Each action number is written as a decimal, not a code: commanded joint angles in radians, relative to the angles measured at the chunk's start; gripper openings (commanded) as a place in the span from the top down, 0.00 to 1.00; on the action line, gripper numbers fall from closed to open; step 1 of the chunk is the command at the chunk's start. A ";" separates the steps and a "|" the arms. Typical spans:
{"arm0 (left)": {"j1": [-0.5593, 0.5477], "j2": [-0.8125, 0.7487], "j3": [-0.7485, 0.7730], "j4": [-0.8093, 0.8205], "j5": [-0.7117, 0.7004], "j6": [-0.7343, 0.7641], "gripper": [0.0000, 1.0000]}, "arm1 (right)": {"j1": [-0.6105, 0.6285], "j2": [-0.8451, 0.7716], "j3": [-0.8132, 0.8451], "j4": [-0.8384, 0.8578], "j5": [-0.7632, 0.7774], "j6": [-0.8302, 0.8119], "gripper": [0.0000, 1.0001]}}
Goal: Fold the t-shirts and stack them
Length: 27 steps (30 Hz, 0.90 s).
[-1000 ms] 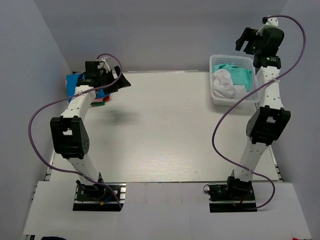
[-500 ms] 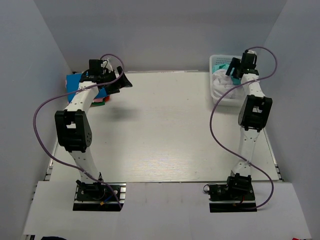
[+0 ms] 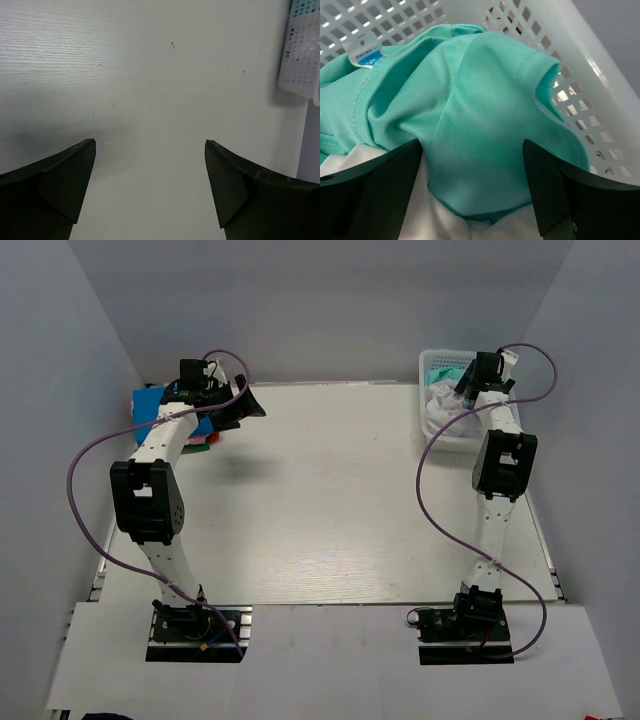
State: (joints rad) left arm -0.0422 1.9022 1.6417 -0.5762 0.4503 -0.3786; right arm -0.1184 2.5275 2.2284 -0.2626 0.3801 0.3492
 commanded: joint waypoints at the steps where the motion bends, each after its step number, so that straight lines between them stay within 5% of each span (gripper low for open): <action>1: -0.002 -0.040 0.000 -0.007 -0.010 -0.002 0.00 | -0.013 -0.003 0.033 0.030 0.091 0.025 0.14; 8: -0.002 -0.049 -0.011 -0.016 -0.010 -0.002 0.00 | -0.038 -0.130 -0.150 0.057 0.126 0.126 0.10; 20: -0.002 -0.008 0.041 -0.056 -0.019 0.007 0.00 | -0.047 -0.013 0.000 0.000 -0.063 0.051 0.10; 27: -0.002 0.001 0.050 -0.065 -0.028 0.007 0.00 | -0.049 0.025 0.028 0.016 -0.112 0.047 0.24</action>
State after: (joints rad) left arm -0.0422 1.9099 1.6520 -0.6296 0.4320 -0.3782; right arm -0.1627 2.5187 2.2078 -0.2607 0.3038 0.4084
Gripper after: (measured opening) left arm 0.993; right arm 0.764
